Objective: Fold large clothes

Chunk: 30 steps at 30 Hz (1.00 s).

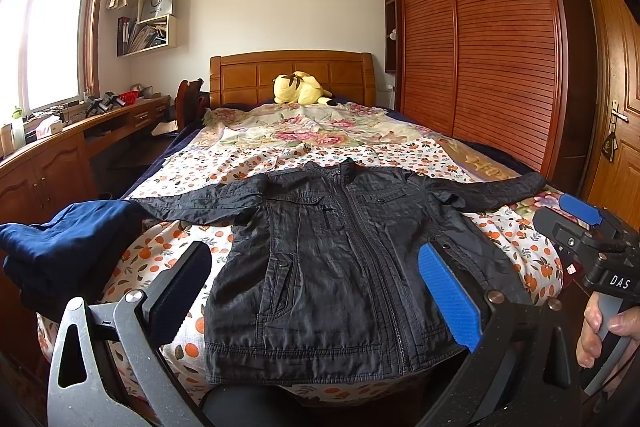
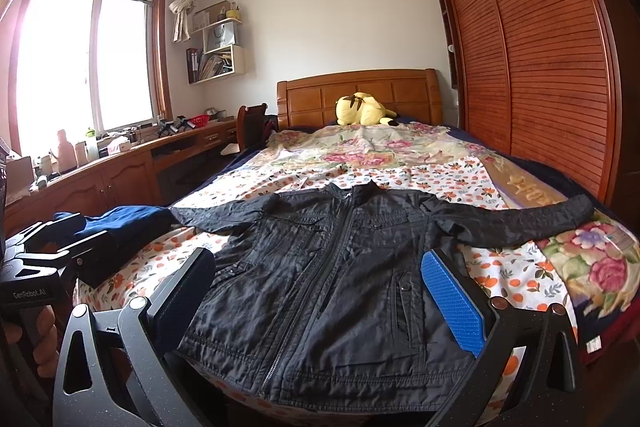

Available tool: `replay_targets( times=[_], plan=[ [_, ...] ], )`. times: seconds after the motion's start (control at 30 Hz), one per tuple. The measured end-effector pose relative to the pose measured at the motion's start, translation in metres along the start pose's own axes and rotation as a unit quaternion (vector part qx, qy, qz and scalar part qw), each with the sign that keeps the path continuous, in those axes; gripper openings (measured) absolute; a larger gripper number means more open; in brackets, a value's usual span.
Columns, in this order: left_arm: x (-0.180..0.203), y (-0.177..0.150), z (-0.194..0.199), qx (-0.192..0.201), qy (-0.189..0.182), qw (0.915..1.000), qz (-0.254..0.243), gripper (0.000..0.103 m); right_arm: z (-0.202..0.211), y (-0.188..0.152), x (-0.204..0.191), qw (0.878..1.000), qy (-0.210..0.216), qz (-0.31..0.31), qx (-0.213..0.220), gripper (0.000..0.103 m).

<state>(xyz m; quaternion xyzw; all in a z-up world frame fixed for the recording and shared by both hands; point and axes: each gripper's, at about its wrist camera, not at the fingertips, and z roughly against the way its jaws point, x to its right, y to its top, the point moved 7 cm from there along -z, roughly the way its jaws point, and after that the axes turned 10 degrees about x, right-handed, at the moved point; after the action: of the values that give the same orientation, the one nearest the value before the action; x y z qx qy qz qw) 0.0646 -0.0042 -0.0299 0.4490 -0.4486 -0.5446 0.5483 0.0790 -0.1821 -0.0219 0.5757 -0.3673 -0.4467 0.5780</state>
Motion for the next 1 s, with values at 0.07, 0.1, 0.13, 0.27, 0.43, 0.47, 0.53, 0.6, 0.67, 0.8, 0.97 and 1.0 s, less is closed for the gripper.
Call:
replay_targets(
  times=[0.07,0.1,0.13,0.27,0.43,0.47,0.53,0.6,0.67,0.8,0.97,1.0],
  plan=[
    [-0.0002,0.0001,0.0001,0.001,0.000,1.0000,0.001,0.103,0.0000,-0.0005,0.0000,1.000,0.001,-0.002,-0.001,0.103],
    [-0.0008,0.0007,0.0002,0.001,0.000,1.0000,0.002,0.103,-0.0003,0.0001,0.0009,1.000,0.001,-0.002,-0.001,0.103],
    [-0.0002,0.0003,0.0000,0.001,-0.001,1.0000,0.002,0.103,-0.0004,-0.0001,0.0005,1.000,0.001,-0.002,-0.001,0.103],
    [-0.0005,0.0018,-0.0023,0.001,0.002,1.0000,0.001,0.103,-0.0004,0.0000,0.0008,1.000,0.002,-0.002,-0.001,0.103],
    [0.0000,0.0017,-0.0020,0.003,0.001,1.0000,0.001,0.103,-0.0003,-0.0004,0.0012,1.000,0.000,-0.003,-0.001,0.103],
    [-0.0006,0.0026,-0.0013,0.008,0.000,1.0000,0.003,0.103,-0.0002,-0.0001,0.0021,1.000,0.000,-0.004,-0.001,0.103],
    [-0.0008,0.0024,-0.0015,0.008,0.000,1.0000,0.003,0.103,-0.0002,-0.0003,0.0025,1.000,0.000,-0.005,-0.001,0.103],
    [-0.0006,0.0020,-0.0026,0.006,0.000,1.0000,0.003,0.103,-0.0002,-0.0003,0.0029,1.000,-0.001,-0.006,-0.002,0.103],
    [-0.0019,0.0006,-0.0016,0.007,0.000,1.0000,0.003,0.103,-0.0005,-0.0002,0.0029,1.000,-0.001,-0.006,-0.002,0.103],
    [-0.0025,-0.0001,-0.0022,0.007,0.000,1.0000,0.003,0.103,-0.0004,0.0000,0.0029,1.000,0.000,-0.006,-0.002,0.103],
    [-0.0024,-0.0008,-0.0031,0.006,0.000,1.0000,0.004,0.103,-0.0004,0.0001,0.0029,1.000,0.000,-0.006,-0.002,0.103],
    [-0.0025,-0.0010,-0.0036,0.010,0.000,0.9999,0.005,0.103,-0.0004,0.0001,0.0029,1.000,0.000,-0.006,-0.002,0.103]
  ],
)
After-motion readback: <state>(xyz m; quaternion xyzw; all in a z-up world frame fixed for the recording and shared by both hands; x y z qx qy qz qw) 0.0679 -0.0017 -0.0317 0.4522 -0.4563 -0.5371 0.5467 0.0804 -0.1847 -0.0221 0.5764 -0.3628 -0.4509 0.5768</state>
